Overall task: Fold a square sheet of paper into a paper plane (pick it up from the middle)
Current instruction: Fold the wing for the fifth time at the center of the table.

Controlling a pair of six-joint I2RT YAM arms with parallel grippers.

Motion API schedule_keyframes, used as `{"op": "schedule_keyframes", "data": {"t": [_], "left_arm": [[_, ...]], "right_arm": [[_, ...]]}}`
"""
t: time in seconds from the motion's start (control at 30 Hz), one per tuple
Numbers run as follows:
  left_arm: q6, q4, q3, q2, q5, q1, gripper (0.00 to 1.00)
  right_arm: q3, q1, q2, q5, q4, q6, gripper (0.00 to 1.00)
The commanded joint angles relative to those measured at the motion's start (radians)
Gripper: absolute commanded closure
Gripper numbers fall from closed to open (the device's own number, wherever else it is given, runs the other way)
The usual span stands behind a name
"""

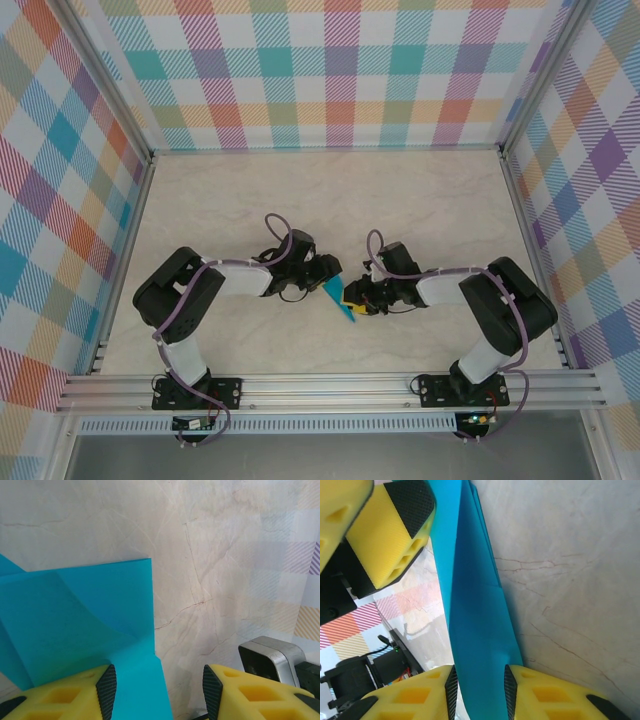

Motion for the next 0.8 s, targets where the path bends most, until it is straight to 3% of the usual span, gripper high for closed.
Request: {"op": "schedule_keyframes", "data": {"t": [0.0,0.1,0.47,0.77], "left_arm": [[0.022,-0.037,0.005,0.032,0.0,-0.007,0.49],[0.024,-0.047,0.008,0.033,0.001,-0.008,0.49],[0.023,-0.061,0.01,0.026,0.001,-0.008,0.49],[0.025,-0.067,0.019,0.033,0.007,-0.007,0.49]], "right_arm": [[0.01,0.013,-0.009,0.031,-0.112,-0.068,0.68],[0.01,0.022,0.001,0.053,-0.144,-0.085,0.79],[0.022,0.078,0.033,0.214,-0.297,-0.117,0.83],[0.079,0.141,0.006,0.31,-0.423,-0.131,0.79]]}}
